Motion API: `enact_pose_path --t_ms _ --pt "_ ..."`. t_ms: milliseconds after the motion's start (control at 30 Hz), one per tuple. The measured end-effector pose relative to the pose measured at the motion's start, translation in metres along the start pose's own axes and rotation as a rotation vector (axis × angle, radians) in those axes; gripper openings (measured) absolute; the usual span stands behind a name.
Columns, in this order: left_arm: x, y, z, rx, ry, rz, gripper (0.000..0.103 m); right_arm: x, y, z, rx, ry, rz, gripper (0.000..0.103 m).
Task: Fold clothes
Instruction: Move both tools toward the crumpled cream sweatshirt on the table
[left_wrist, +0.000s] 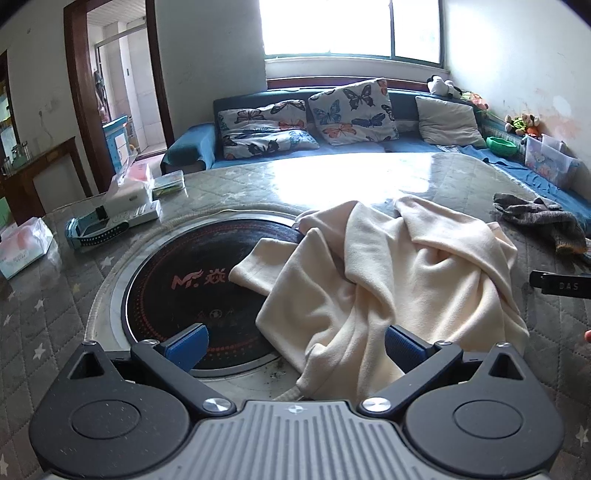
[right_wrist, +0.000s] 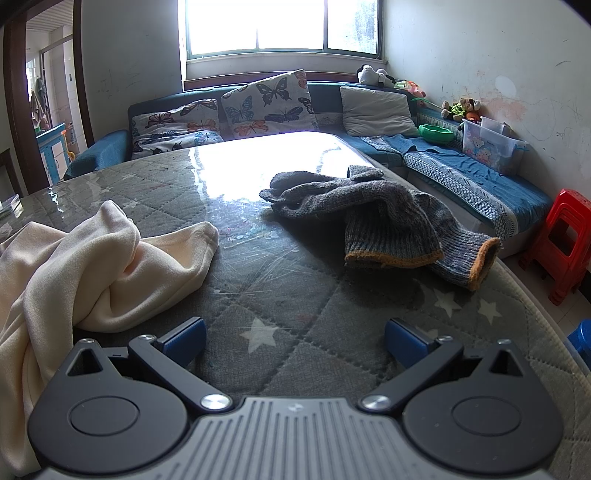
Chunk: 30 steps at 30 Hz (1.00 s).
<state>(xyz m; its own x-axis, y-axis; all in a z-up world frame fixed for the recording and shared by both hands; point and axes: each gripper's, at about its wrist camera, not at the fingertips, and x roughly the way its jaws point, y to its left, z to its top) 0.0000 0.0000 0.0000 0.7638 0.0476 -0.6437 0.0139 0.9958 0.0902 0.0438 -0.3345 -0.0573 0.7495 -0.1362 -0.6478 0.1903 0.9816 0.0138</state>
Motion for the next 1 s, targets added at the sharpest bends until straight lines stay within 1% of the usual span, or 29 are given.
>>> enact_pose_path --t_ms 167,200,300,433,533,700,867,1000 --pt "0.001 -0.001 0.0 -0.006 0.016 -0.007 0.103 0.0 0.0 0.0 0.0 0.002 0.0 0.103" --pt "0.003 -0.008 0.004 0.016 0.023 -0.004 0.103 0.0 0.0 0.0 0.0 0.002 0.0 0.103" --pt "0.0 -0.012 -0.001 0.011 0.011 -0.021 0.103 0.0 0.0 0.001 0.0 0.002 0.0 0.103" --pt "0.0 -0.011 0.001 -0.002 0.038 -0.042 0.103 0.0 0.0 0.001 -0.001 0.003 0.0 0.103" --pt "0.001 -0.012 -0.001 0.004 0.045 -0.025 0.103 0.0 0.0 0.001 -0.001 0.003 0.0 0.103" --pt "-0.002 -0.01 -0.002 0.0 0.063 -0.046 0.103 -0.001 0.001 0.0 -0.006 0.0 -0.005 0.103" --pt "-0.008 -0.003 -0.005 -0.011 0.078 -0.044 0.103 -0.013 0.004 -0.005 -0.025 -0.027 -0.015 0.103" --pt "-0.018 -0.002 -0.009 -0.013 0.068 -0.055 0.103 -0.04 0.009 -0.014 -0.061 -0.063 0.014 0.103"
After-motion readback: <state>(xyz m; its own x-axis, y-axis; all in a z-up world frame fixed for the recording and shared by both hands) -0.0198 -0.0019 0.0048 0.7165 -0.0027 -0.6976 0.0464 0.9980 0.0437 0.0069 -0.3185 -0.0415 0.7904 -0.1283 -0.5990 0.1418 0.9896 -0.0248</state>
